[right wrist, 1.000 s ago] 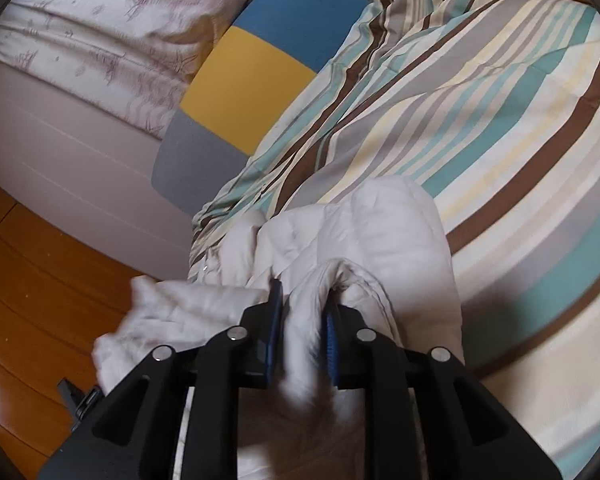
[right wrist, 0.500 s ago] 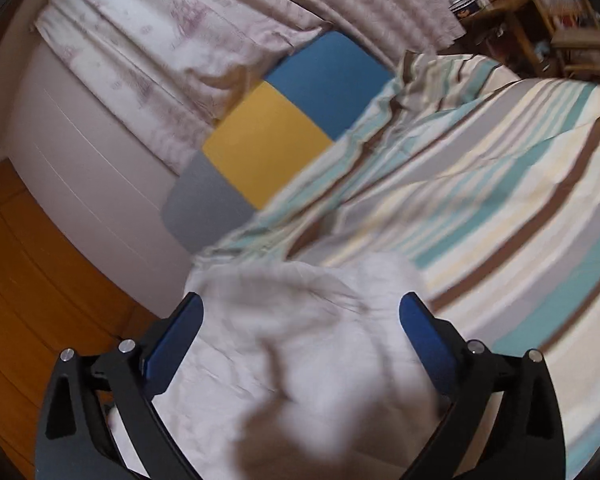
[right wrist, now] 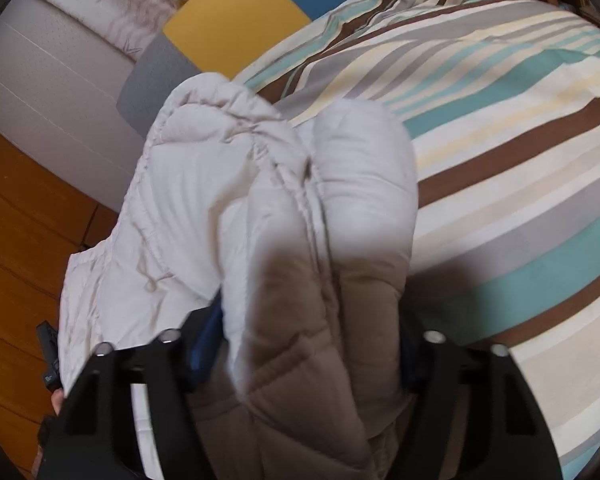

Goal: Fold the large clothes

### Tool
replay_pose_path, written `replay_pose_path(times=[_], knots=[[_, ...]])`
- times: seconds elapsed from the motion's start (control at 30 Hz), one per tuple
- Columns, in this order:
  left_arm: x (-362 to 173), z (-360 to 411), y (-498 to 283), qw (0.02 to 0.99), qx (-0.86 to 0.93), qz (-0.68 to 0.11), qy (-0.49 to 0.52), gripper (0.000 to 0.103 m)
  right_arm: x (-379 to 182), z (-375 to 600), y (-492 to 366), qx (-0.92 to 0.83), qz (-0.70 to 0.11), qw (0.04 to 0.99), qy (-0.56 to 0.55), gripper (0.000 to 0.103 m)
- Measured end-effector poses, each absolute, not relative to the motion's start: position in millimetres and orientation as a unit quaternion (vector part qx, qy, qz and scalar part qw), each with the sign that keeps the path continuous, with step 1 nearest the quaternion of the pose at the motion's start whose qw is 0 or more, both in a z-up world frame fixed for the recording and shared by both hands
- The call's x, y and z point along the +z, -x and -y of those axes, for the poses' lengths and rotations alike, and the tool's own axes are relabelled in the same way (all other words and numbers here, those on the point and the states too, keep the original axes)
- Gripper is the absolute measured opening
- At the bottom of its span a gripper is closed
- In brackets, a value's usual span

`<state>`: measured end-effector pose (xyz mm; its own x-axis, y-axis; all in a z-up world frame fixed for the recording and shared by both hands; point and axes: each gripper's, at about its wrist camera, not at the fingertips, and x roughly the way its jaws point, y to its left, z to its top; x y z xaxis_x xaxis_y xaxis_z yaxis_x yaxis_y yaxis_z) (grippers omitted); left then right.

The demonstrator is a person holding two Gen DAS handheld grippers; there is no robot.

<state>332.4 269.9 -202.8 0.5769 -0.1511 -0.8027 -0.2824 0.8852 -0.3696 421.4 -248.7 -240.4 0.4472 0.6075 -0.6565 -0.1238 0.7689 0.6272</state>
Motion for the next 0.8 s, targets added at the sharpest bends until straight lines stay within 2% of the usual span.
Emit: replay_pose_path(times=[0.13,0.63,0.7,0.8], knots=[[-203,-255,-315,0.856,0.029,-0.464,0.225,0.047,-242,258,-412,0.244,-0.480,0.799,-0.269,0.048],[-201,-202,-168,0.855,-0.010,-0.459,0.240,0.046,-236,311,-322,0.269,-0.484,0.792,-0.255,0.048],[-197,-200,-158,0.858,-0.007,-0.451,0.245,0.047,-235,313,-316,0.269,-0.483,0.794,-0.252,0.049],[-187,-203,-144,0.859,0.004,-0.440,0.263,0.056,-228,314,-318,0.253,-0.484,0.802,-0.242,0.063]])
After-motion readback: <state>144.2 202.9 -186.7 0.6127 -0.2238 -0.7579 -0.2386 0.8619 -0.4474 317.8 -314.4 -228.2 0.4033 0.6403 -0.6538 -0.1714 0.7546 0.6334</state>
